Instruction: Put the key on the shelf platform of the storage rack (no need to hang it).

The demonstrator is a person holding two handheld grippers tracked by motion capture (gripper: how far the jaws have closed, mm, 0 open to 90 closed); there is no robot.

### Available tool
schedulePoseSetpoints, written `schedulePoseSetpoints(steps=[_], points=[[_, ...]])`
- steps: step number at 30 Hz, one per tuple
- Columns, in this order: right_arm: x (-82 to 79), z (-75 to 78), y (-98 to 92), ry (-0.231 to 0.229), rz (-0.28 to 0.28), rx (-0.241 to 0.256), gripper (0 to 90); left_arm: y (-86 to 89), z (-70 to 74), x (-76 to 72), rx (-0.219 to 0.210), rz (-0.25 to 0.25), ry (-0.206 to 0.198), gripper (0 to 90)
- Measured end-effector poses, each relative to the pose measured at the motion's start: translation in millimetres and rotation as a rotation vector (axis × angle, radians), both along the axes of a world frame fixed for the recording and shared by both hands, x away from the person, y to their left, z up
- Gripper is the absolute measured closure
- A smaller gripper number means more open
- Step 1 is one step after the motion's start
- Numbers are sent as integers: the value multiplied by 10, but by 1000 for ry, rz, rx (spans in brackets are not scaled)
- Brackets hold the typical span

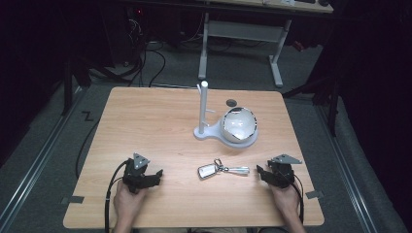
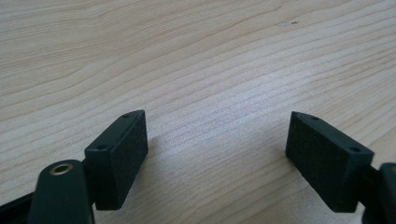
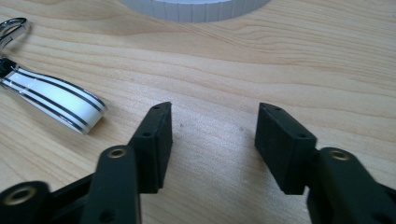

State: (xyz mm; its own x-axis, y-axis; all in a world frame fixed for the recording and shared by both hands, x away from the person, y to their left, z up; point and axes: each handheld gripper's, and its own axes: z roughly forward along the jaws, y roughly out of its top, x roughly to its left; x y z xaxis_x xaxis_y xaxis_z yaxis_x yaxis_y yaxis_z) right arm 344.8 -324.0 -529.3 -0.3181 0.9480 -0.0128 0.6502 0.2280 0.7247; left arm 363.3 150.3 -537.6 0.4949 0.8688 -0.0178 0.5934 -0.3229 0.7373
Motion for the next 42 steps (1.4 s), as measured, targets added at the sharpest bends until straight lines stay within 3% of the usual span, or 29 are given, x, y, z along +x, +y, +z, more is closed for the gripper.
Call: schedulePoseSetpoints(steps=[4, 6, 13, 15, 23, 33, 42], points=[[12, 8, -31, 13, 7, 39, 475, 0, 0, 0, 0, 0, 0, 213], [21, 28, -28, 29, 17, 27, 467, 0, 0, 0, 0, 0, 0, 213], [-6, 93, -25, 13, 39, 70, 480, 0, 0, 0, 0, 0, 0, 213], [-26, 116, -11, -5, 43, 56, 491, 0, 0, 0, 0, 0, 0, 213], [-60, 202, 44, -20, 77, 85, 492, 0, 0, 0, 0, 0, 0, 213], [-104, 322, 297, -68, 185, 106, 538, 0, 0, 0, 0, 0, 0, 213], [-57, 302, 477, -45, 248, 102, 545, 0, 0, 0, 0, 0, 0, 213]])
